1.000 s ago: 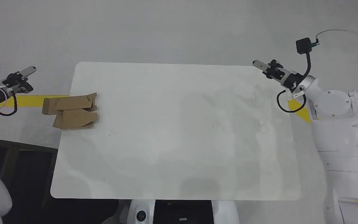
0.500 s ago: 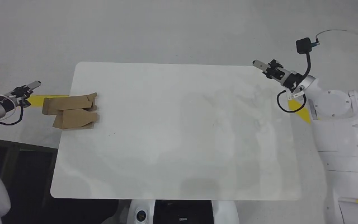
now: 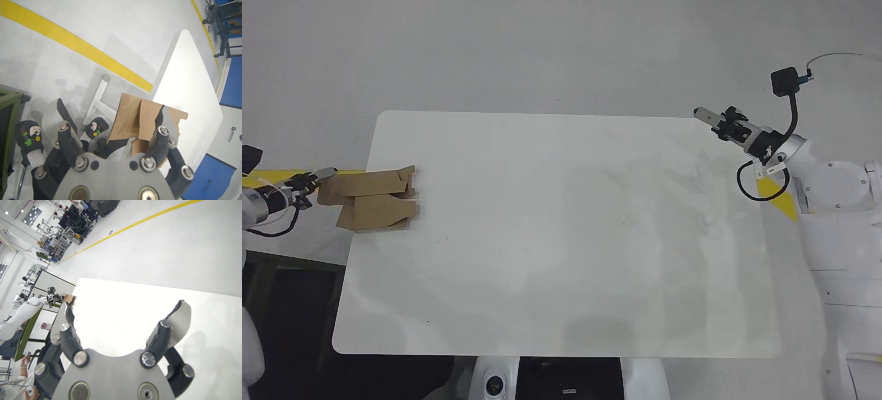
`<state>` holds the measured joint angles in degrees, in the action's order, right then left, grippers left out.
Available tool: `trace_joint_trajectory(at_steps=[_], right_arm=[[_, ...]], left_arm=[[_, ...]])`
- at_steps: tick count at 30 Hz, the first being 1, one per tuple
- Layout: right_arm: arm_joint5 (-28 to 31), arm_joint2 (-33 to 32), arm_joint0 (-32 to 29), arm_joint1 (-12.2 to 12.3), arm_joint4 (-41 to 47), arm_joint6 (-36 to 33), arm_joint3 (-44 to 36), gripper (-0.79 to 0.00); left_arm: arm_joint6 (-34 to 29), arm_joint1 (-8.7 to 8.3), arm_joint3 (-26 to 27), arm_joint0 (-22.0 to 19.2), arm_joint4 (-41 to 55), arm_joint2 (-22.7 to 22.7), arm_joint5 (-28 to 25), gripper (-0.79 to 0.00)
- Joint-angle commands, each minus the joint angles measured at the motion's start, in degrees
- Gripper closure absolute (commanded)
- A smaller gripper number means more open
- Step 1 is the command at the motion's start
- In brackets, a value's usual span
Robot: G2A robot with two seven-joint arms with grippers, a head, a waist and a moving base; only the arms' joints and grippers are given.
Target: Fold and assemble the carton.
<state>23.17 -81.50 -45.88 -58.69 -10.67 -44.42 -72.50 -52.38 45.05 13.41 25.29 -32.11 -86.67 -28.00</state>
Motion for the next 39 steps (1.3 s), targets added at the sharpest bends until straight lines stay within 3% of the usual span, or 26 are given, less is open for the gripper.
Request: trace_joint_trajectory(at_steps=[1,2,4,6,7,8,16,25,33,39], right_arm=[[0.0,0.0,0.0,0.0,0.0,0.0,0.0,-0.785],[0.0,0.0,0.0,0.0,0.0,0.0,0.0,-0.785],[0.0,0.0,0.0,0.0,0.0,0.0,0.0,-0.785],[0.0,0.0,0.0,0.0,0.0,0.0,0.0,-0.785],[0.0,0.0,0.0,0.0,0.0,0.0,0.0,-0.785],[0.0,0.0,0.0,0.0,0.0,0.0,0.0,-0.785],[0.0,0.0,0.0,0.0,0.0,0.0,0.0,-0.785],[0.0,0.0,0.0,0.0,0.0,0.0,0.0,-0.785],[0.0,0.0,0.0,0.0,0.0,0.0,0.0,-0.785],[0.0,0.0,0.0,0.0,0.0,0.0,0.0,-0.785]], left_arm=[[-0.6,0.24,-0.3,-0.1,0.2,0.4,-0.3,-0.677],[-0.5,0.33,-0.4,-0.2,0.3,0.5,-0.3,-0.597],[-0.5,0.51,-0.7,-0.3,0.9,0.7,-0.3,-0.342],[-1.0,0.69,-1.0,-0.4,1.7,0.7,-0.6,-0.163],[-1.0,0.74,-1.1,-0.4,2.1,0.7,-0.5,-0.018],[-1.2,0.81,-1.2,-0.4,2.6,0.7,-0.7,0.0],[-1.1,0.68,-0.4,-1.2,5.1,0.4,-1.6,0.0],[-5.0,0.62,1.8,-3.6,14.6,-2.2,-5.3,0.0],[-8.6,1.81,6.0,-4.6,24.3,-3.1,-6.7,0.0],[-8.0,3.13,10.9,-5.0,27.8,-1.6,-5.8,0.0]])
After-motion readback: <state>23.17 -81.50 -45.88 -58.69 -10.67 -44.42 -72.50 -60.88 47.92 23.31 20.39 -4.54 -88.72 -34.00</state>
